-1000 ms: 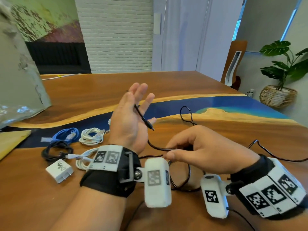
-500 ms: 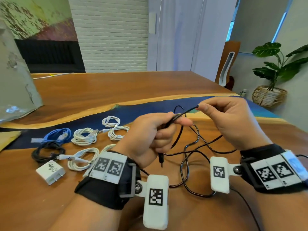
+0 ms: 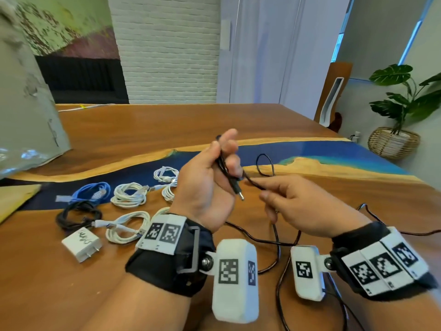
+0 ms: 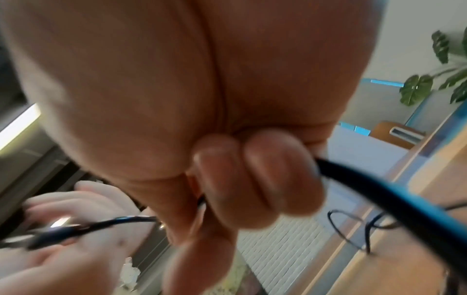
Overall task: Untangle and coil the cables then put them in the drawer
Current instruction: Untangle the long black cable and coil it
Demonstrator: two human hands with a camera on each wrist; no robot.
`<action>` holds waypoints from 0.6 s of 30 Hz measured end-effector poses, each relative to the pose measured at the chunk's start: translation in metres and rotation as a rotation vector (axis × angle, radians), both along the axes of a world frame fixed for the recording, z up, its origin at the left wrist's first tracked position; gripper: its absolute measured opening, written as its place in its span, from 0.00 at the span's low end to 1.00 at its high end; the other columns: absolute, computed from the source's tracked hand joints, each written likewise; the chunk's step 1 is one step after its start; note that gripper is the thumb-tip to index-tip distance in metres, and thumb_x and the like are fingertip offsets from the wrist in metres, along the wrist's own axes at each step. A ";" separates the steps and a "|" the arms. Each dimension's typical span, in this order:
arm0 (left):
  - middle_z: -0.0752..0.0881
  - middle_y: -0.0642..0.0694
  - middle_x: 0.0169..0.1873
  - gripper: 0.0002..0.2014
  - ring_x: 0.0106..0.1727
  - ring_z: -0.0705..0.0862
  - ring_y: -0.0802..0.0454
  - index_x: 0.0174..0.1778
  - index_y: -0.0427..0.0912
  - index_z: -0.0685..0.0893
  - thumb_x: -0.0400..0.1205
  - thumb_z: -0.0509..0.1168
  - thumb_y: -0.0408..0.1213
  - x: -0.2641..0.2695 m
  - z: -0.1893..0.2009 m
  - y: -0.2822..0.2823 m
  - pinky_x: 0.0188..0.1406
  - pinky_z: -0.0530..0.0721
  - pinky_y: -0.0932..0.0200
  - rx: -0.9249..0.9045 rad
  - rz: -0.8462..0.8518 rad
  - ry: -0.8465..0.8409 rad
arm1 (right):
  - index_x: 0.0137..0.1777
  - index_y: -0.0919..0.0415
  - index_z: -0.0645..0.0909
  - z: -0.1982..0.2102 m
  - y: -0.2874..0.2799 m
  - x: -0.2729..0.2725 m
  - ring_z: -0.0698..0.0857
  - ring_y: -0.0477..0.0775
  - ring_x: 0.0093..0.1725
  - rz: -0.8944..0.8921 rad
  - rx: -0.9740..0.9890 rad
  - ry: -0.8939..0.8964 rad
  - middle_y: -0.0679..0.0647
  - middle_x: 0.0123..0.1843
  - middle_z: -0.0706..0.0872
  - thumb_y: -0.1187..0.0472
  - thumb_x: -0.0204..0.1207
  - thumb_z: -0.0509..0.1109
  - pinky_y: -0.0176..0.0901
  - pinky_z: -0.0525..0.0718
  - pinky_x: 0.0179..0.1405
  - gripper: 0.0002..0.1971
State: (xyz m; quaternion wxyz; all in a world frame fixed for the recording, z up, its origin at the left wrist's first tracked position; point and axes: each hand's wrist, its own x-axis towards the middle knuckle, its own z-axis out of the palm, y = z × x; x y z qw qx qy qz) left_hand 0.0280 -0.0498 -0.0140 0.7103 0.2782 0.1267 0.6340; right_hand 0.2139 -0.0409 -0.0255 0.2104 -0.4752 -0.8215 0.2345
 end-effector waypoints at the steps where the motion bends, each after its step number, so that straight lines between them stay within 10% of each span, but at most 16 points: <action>1: 0.88 0.48 0.39 0.21 0.32 0.87 0.56 0.78 0.32 0.76 0.94 0.51 0.39 -0.001 -0.001 0.003 0.38 0.87 0.62 -0.019 0.069 -0.051 | 0.78 0.32 0.74 0.001 -0.004 -0.006 0.83 0.43 0.32 0.055 -0.030 -0.050 0.49 0.37 0.91 0.54 0.91 0.60 0.40 0.83 0.40 0.20; 5: 0.93 0.47 0.48 0.17 0.46 0.93 0.50 0.76 0.39 0.76 0.94 0.51 0.37 -0.002 -0.007 0.012 0.70 0.81 0.40 -0.037 0.334 0.096 | 0.72 0.41 0.82 0.003 -0.019 -0.022 0.81 0.51 0.28 0.215 -0.162 -0.034 0.49 0.32 0.88 0.56 0.91 0.62 0.43 0.84 0.36 0.15; 12: 0.85 0.55 0.34 0.15 0.32 0.79 0.57 0.69 0.57 0.79 0.93 0.55 0.35 0.008 -0.020 0.006 0.40 0.82 0.54 0.350 0.382 1.247 | 0.47 0.60 0.91 0.011 -0.010 -0.004 0.77 0.39 0.21 -0.030 -0.013 0.435 0.43 0.23 0.81 0.64 0.82 0.74 0.26 0.73 0.25 0.04; 18: 0.83 0.49 0.28 0.15 0.22 0.73 0.61 0.56 0.51 0.88 0.92 0.54 0.39 0.008 -0.014 0.000 0.32 0.73 0.56 0.221 0.129 1.311 | 0.49 0.62 0.91 0.016 -0.010 0.008 0.82 0.39 0.28 -0.051 0.057 0.707 0.48 0.32 0.90 0.65 0.75 0.77 0.25 0.76 0.25 0.05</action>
